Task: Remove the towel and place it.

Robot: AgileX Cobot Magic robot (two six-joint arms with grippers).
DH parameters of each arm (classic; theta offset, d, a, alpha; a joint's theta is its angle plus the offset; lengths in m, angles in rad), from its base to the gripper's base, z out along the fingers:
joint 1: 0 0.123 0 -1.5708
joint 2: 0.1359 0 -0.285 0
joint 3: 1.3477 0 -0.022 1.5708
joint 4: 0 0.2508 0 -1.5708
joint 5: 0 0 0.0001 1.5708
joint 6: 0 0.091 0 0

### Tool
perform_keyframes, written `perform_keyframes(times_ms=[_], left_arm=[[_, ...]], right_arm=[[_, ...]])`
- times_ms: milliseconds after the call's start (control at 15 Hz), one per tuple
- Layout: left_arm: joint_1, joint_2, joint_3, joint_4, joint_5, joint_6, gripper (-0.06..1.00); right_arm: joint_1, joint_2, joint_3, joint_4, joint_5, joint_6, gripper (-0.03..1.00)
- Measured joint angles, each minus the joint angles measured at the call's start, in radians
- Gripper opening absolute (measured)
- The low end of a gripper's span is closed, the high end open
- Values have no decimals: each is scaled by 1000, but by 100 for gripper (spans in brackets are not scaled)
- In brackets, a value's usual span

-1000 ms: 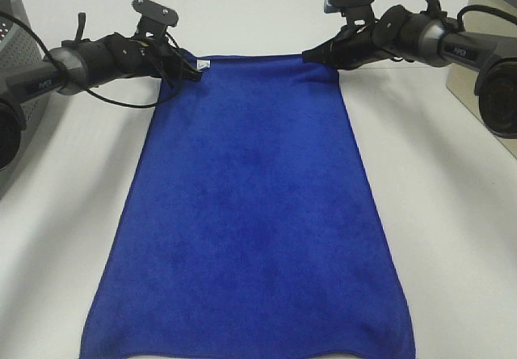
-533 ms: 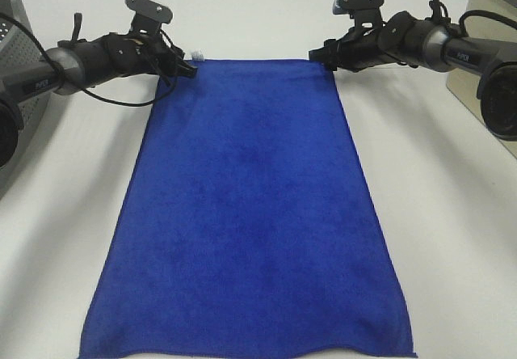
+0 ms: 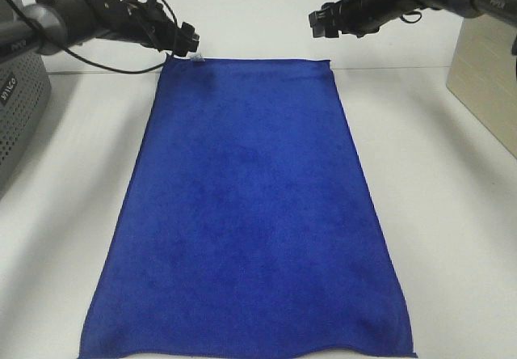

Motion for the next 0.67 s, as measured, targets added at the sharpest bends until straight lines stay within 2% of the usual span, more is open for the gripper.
perform_keyframes(times_ms=[67, 200, 333, 400, 467, 600, 667], left_arm=[[0, -49, 0, 3, 136, -19, 78], [0, -149, 0, 64, 453, -154, 78], [0, -261, 0, 205, 724, -346, 78], [0, -312, 0, 271, 818, -421, 78], [5, -362, 0, 335, 877, -477, 78], [35, -458, 0, 449, 917, -555, 78], [69, -490, 0, 470, 918, -593, 78]], right_arm=[[0, -42, 0, -2, 120, 37, 64], [0, -142, 0, -57, 378, 171, 72], [0, -252, 0, -144, 604, 289, 75], [0, -304, 0, -197, 670, 333, 75], [0, -362, 0, -246, 695, 371, 75], [-23, -448, -1, -289, 706, 423, 75], [-54, -481, -1, -287, 708, 447, 75]])
